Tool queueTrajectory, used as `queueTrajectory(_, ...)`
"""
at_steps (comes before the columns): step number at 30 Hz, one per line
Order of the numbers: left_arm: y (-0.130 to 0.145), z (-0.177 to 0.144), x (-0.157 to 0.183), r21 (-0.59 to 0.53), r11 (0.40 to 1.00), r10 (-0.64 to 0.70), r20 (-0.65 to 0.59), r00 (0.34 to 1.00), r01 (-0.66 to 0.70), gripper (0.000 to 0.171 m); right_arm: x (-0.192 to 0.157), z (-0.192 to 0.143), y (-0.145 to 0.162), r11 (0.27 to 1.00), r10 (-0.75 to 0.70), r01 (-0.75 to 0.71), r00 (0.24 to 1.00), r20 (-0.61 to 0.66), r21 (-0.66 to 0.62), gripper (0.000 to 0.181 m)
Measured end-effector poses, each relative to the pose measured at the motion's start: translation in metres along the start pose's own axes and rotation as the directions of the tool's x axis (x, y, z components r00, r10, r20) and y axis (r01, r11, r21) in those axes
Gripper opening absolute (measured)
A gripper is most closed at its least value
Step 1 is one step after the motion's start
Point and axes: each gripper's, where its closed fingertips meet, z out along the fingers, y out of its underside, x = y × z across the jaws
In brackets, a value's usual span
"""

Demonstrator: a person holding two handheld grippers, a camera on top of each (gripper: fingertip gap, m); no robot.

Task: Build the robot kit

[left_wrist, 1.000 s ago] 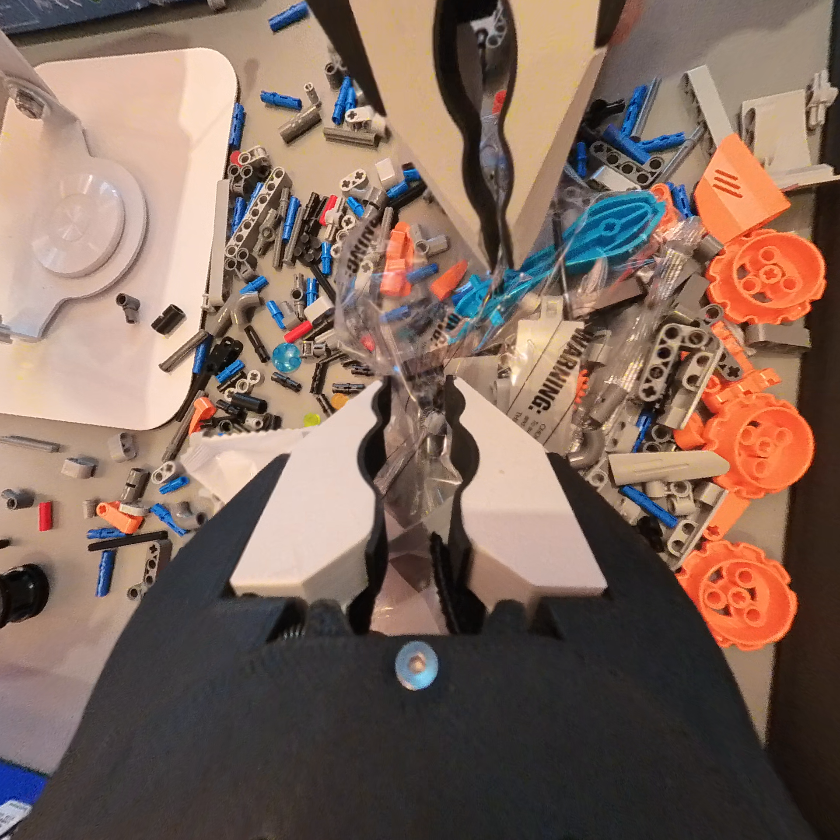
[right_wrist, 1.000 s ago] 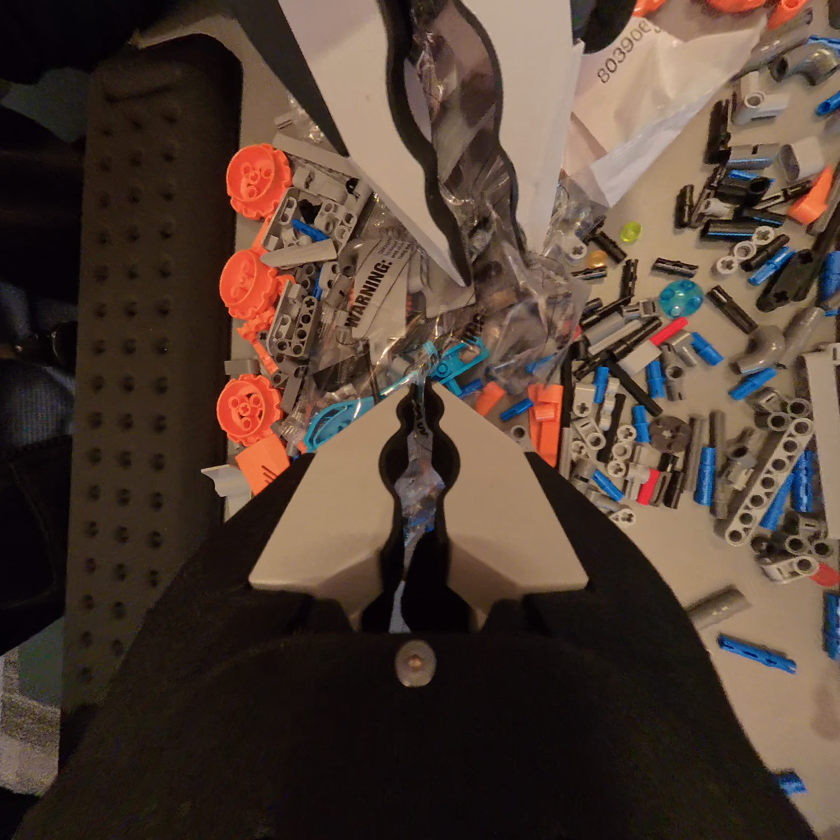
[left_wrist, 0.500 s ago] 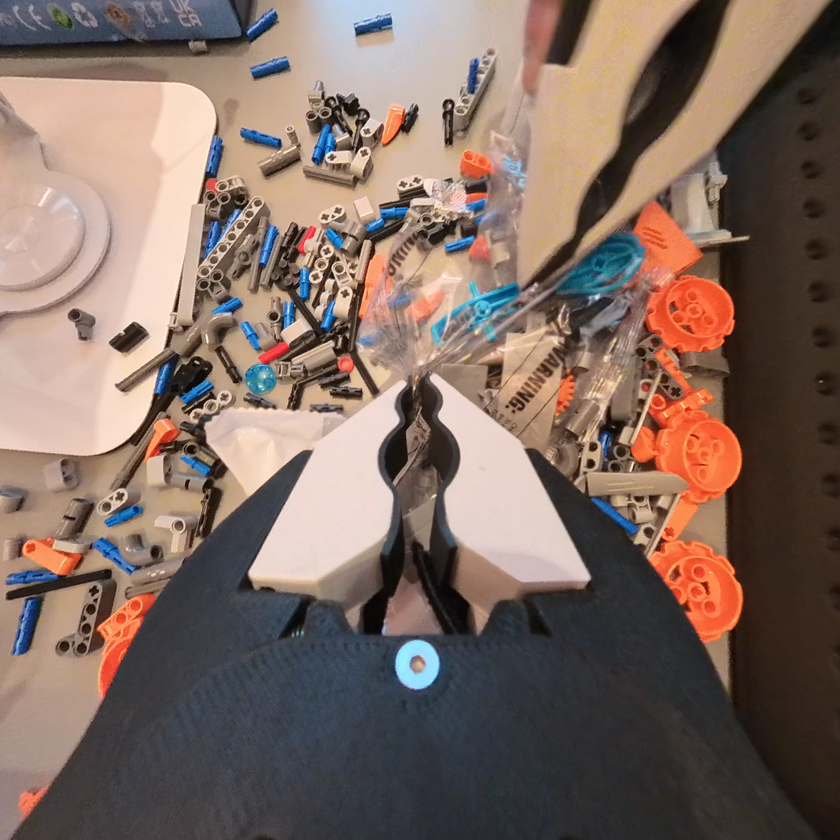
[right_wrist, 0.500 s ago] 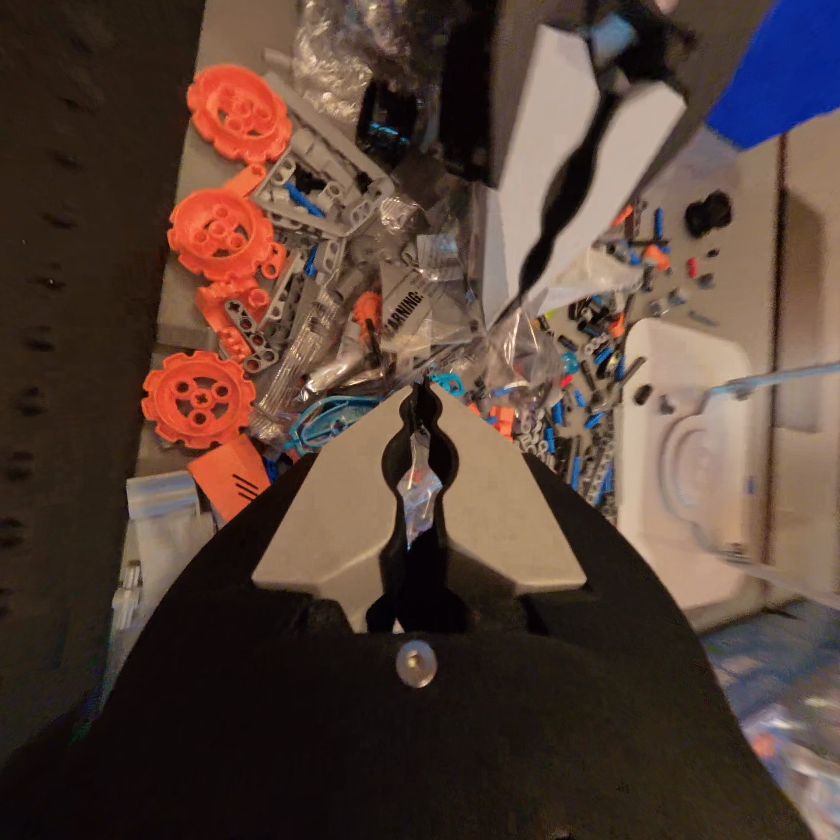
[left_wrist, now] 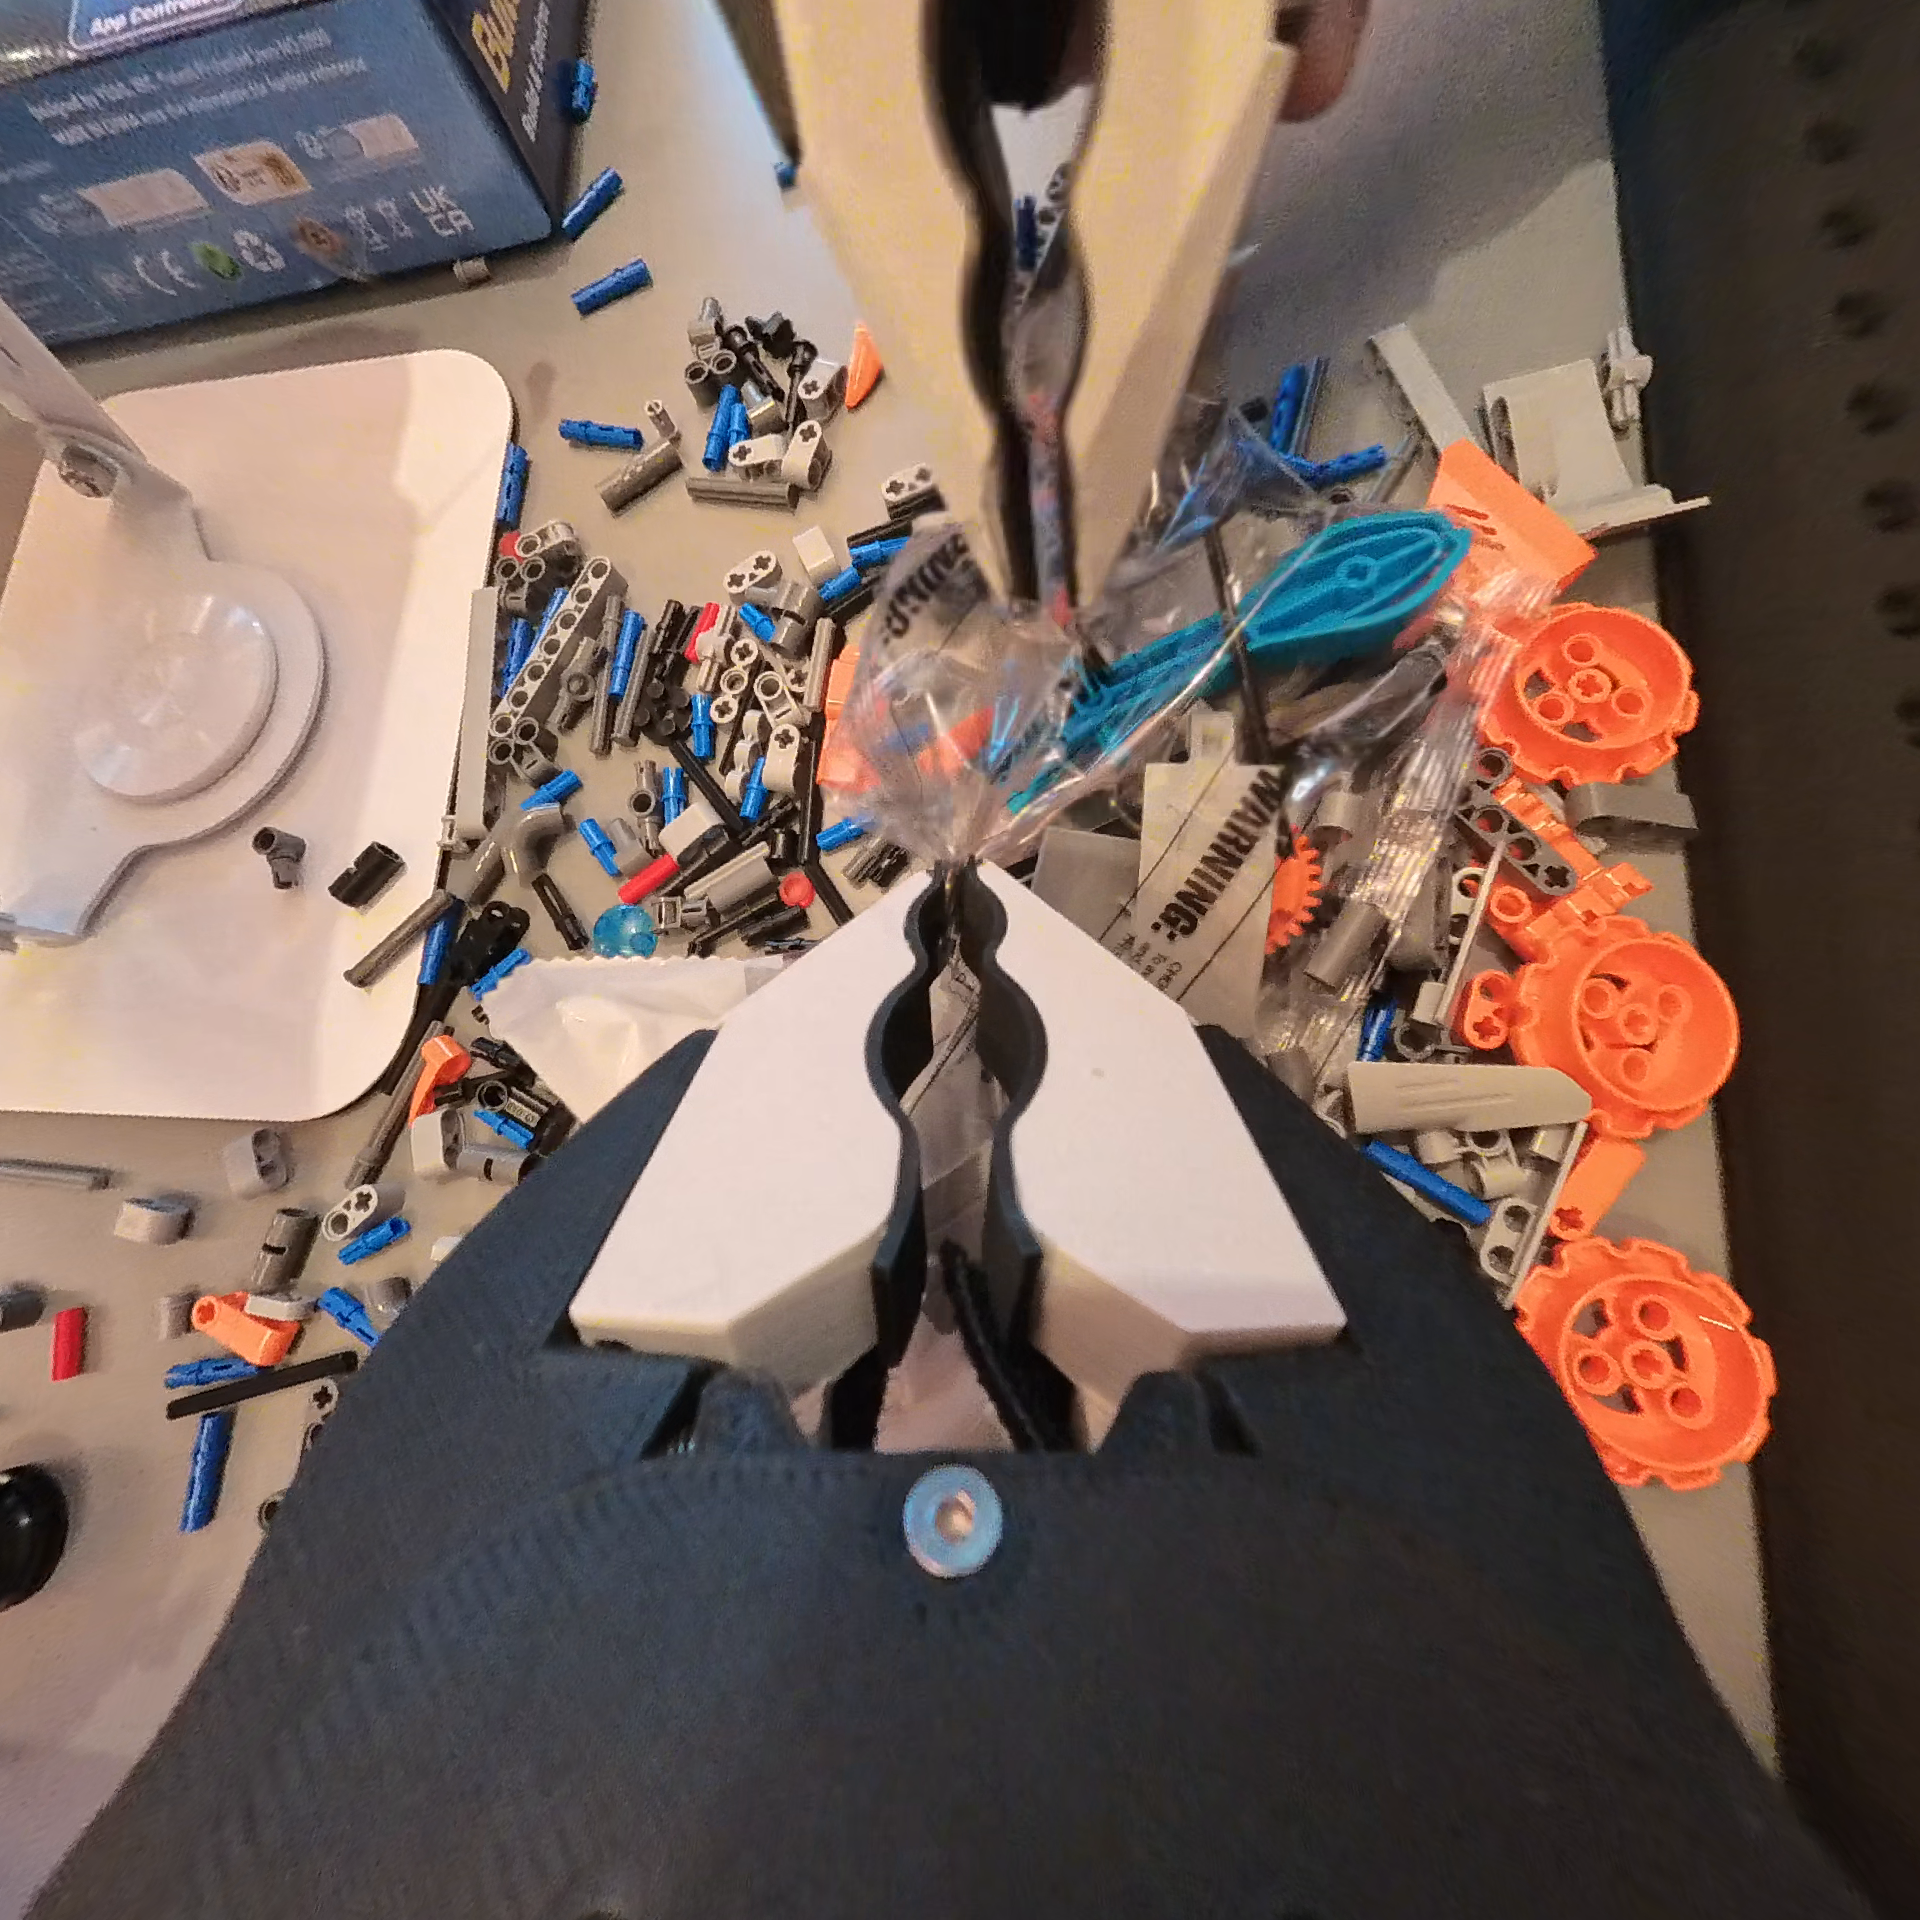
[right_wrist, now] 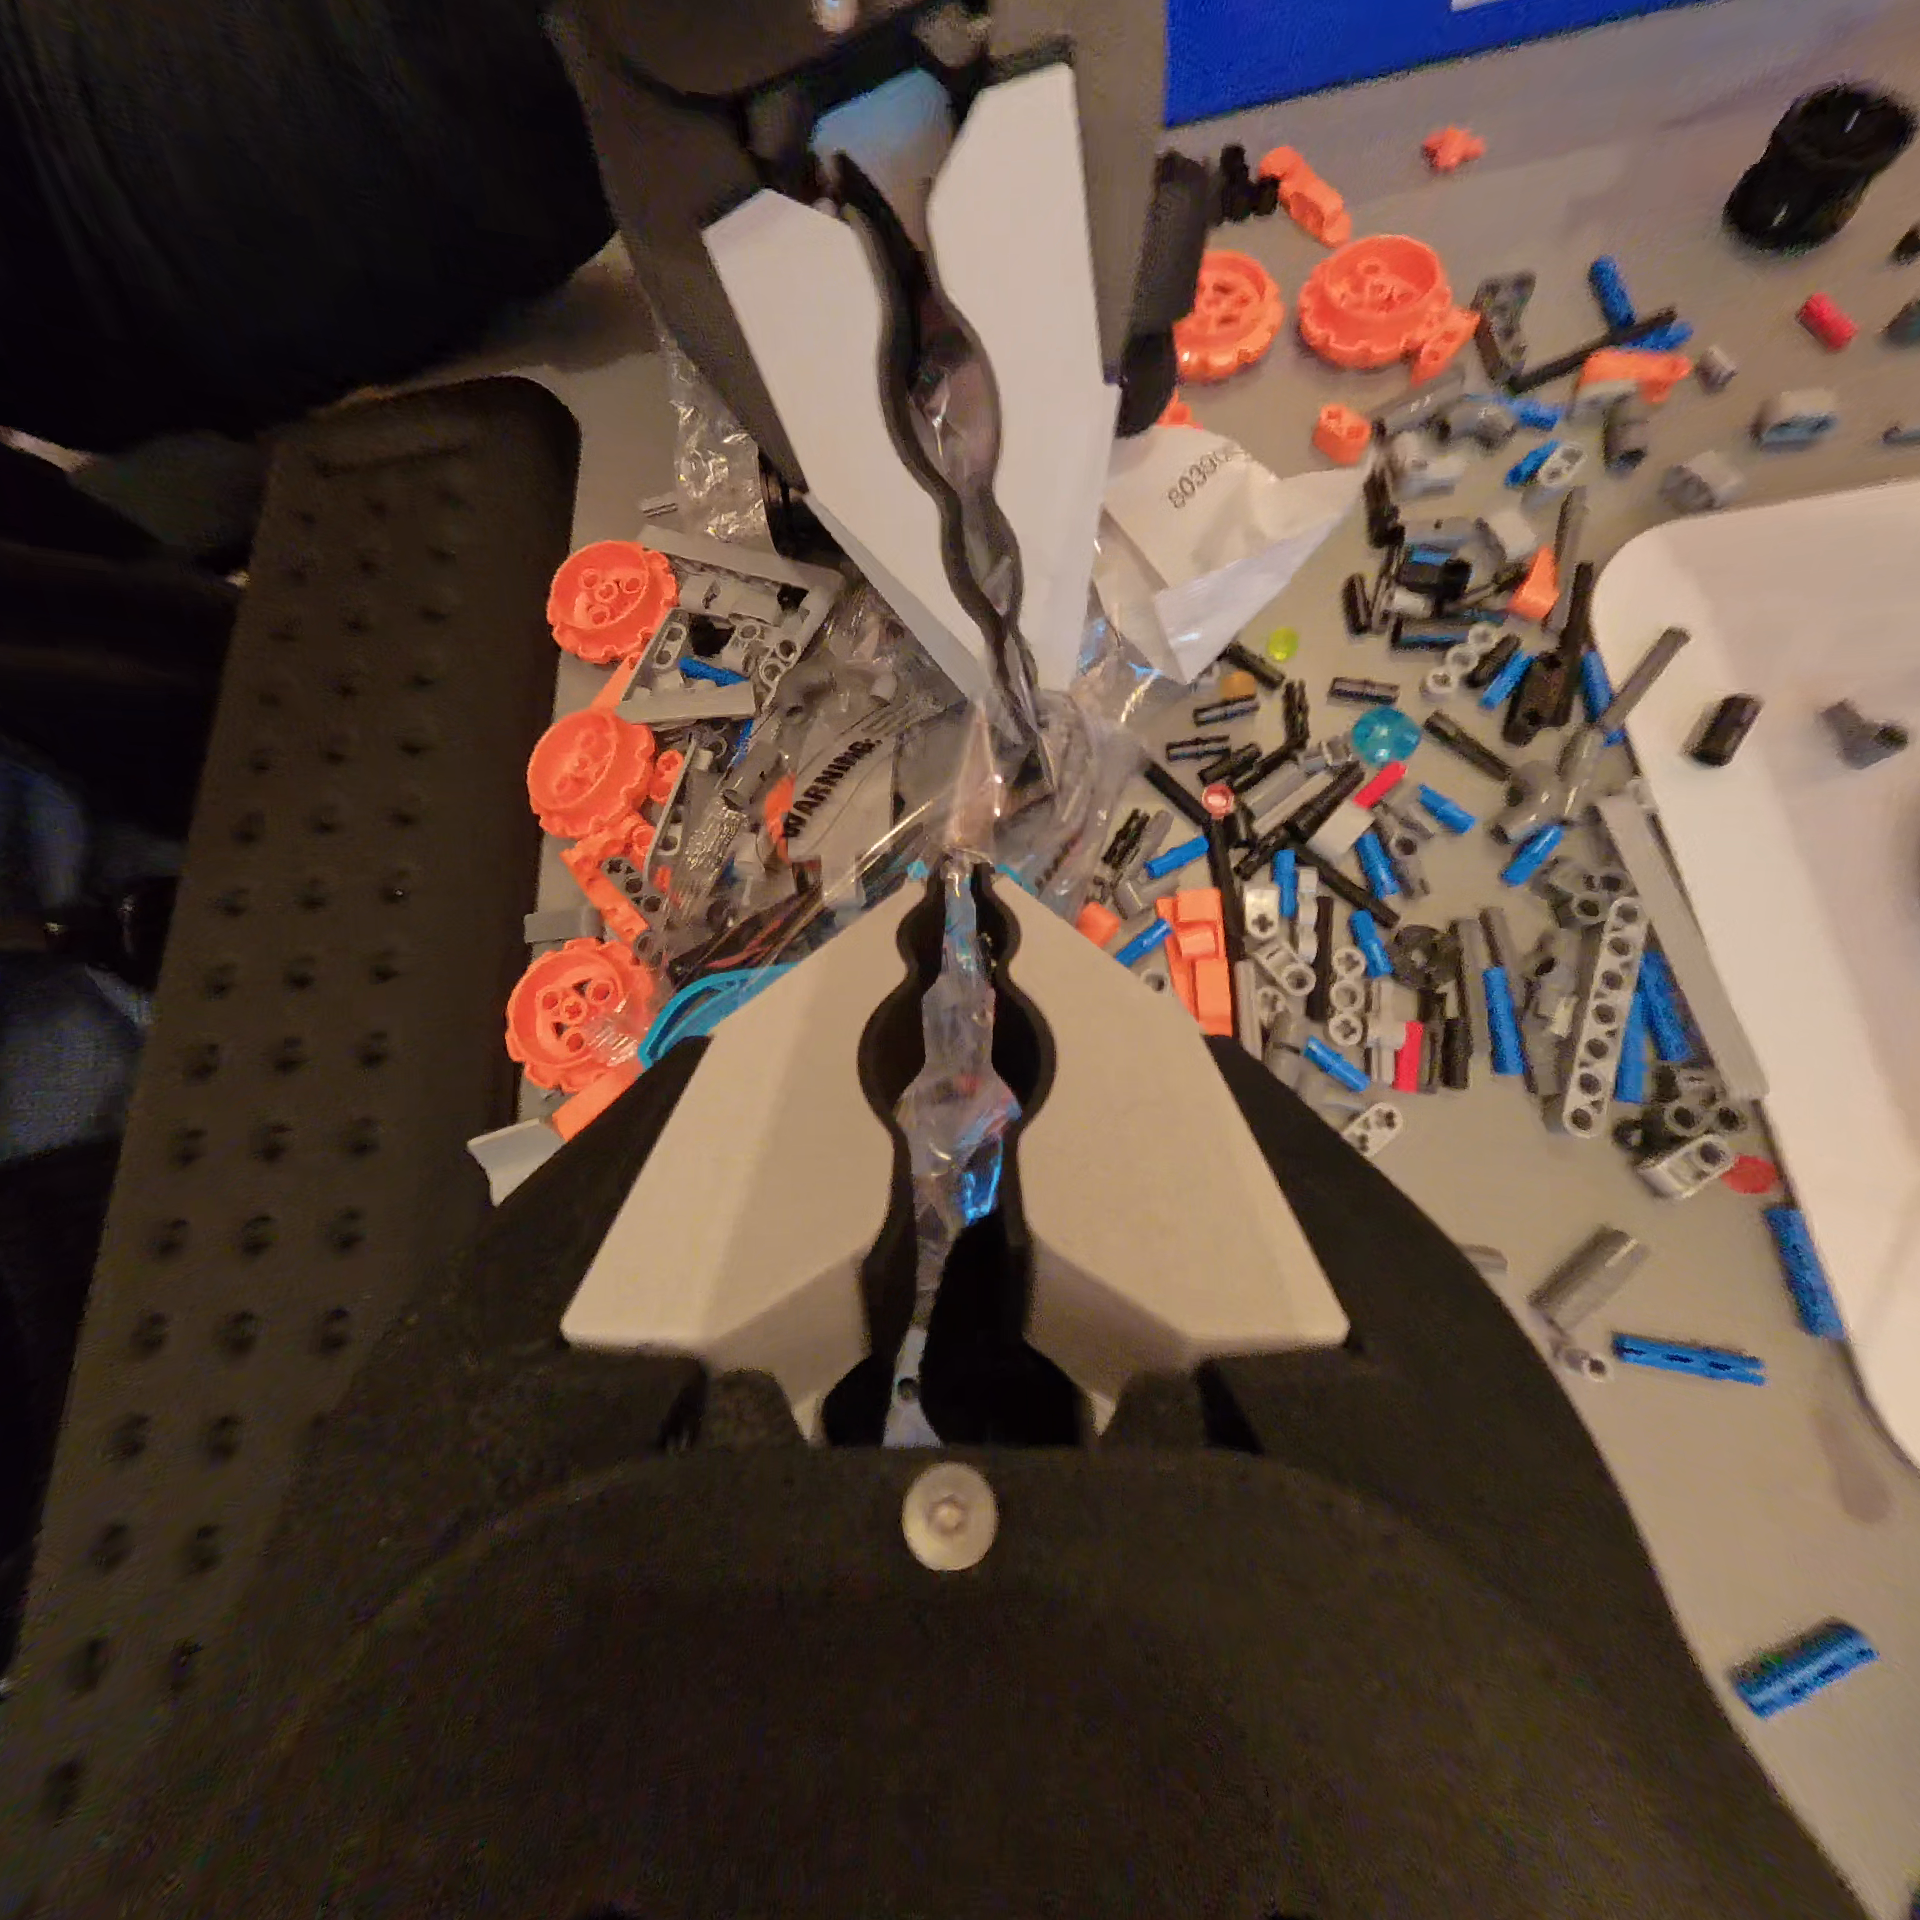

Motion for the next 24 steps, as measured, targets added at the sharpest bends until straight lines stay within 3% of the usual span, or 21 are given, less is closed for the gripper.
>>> queueTrajectory(4,-0.001,0.001,0.0,0.006,1.0,0.015,0.004,1.0,-0.015,0.0,0.01,0.005,0.011,0.998,0.035,-0.032,0.999,0.042,-0.06,0.001)
queueTrajectory(9,-0.004,-0.002,-0.002,0.031,1.0,0.005,0.005,1.0,-0.005,0.0,0.017,-0.003,0.008,0.999,0.048,-0.047,0.997,0.061,-0.016,0.0)
queueTrajectory(18,-0.006,-0.002,-0.003,0.037,0.999,0.013,0.019,1.0,-0.013,0.0,0.036,0.013,0.022,0.983,-0.051,0.031,0.993,-0.106,-0.178,0.0)
queueTrajectory(20,-0.008,-0.002,-0.004,0.045,0.999,0.009,0.021,1.0,-0.01,0.0,0.033,0.016,0.017,0.984,-0.075,0.056,0.991,-0.111,-0.168,0.0)
queueTrajectory(24,-0.014,-0.007,-0.006,0.081,0.997,0.005,0.031,1.0,-0.008,0.0,0.023,0.02,0.003,0.998,0.009,-0.01,1.0,-0.008,-0.063,0.0)
